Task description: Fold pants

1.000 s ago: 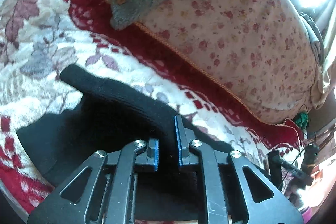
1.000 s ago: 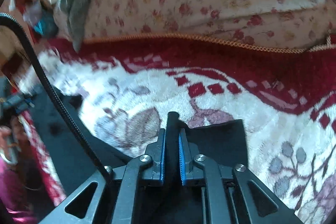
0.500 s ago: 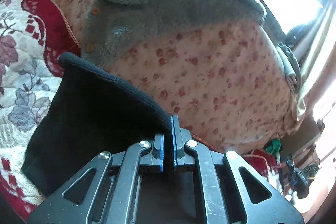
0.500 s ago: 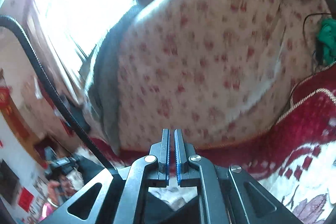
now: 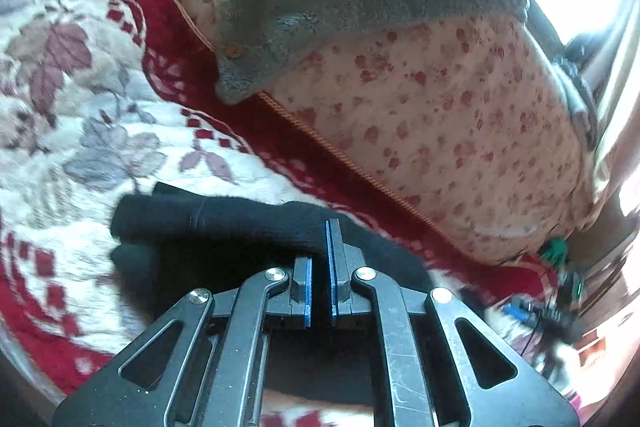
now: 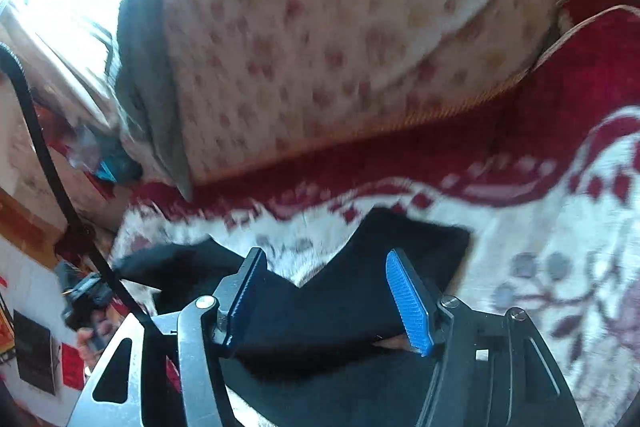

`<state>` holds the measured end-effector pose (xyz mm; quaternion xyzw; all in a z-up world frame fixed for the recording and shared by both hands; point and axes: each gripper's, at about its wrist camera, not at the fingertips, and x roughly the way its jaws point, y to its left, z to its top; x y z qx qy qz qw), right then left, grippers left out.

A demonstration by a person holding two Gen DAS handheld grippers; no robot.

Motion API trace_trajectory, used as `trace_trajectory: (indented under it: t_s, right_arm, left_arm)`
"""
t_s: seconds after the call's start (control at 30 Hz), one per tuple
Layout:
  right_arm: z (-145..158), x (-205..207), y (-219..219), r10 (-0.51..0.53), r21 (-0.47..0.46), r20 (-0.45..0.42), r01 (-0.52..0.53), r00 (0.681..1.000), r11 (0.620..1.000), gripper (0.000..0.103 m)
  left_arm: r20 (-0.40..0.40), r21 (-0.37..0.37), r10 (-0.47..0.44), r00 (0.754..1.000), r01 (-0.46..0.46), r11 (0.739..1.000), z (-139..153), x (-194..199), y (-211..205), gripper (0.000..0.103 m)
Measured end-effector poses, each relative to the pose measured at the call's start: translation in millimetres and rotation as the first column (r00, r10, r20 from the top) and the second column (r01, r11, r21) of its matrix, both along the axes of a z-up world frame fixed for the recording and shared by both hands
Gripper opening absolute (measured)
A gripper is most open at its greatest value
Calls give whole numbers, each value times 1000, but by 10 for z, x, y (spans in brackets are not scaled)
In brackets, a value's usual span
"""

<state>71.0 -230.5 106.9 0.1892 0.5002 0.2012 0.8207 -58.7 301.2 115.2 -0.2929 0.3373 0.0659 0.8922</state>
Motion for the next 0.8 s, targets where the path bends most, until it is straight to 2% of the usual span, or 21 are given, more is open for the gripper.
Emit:
trace_trajectory:
  t_s: [0.1, 0.17, 0.23, 0.3, 0.37, 0.43, 0.5, 0.53, 0.6, 0.63, 0.7, 0.8]
  right_arm:
    - [-200, 302, 331, 1, -150, -88, -14, 996, 989, 61]
    - [-335, 415, 461, 3, -215, -148, -35, 989, 976, 61]
    - [-477, 531, 569, -4, -306, -202, -60, 979, 950, 61]
    - [-589, 628, 629, -15, -361, -225, -69, 974, 930, 61]
    - [-793, 748, 647, -56, -417, -284, -71, 957, 906, 61]
    - [-844, 799, 694, -47, -466, -256, -81, 966, 881, 59]
    - [-871, 791, 787, 20, -533, -214, -134, 977, 835, 53]
    - [-865, 781, 790, 40, -539, -200, -144, 979, 830, 45]
    - [-821, 755, 707, 63, -515, -181, -150, 981, 844, 26]
    - [-788, 736, 637, 60, -501, -173, -141, 983, 854, 11]
    - [-715, 660, 473, 59, -449, -161, -126, 985, 885, 8]
    - [-566, 467, 249, 72, -410, -127, -118, 989, 904, 4]
  left_arm:
    - [-11, 5, -7, 1000, 7, 1000, -116, -74, 17, 5]
    - [-17, 3, -4, 1000, 4, 1000, -184, -95, 48, 5]
    - [-21, -20, -4, 1000, 4, 1000, -259, -91, 78, 5]
    - [-22, -36, -7, 1000, 6, 999, -301, -78, 94, 5]
    - [-16, -44, -10, 1000, 9, 999, -312, -87, 103, 5]
    - [-11, -49, -16, 1000, 15, 999, -312, -98, 111, 5]
    - [-10, -57, -19, 1000, 18, 998, -321, -105, 129, 5]
    - [-10, -60, -23, 1000, 22, 998, -329, -105, 137, 5]
    - [-10, -61, -24, 1000, 24, 998, -338, -103, 145, 5]
    - [-9, -64, -25, 1000, 25, 998, -341, -100, 149, 5]
    - [-6, -66, -23, 1000, 23, 998, -334, -107, 145, 5]
    - [2, -68, -25, 1000, 26, 997, -293, -120, 132, 5]
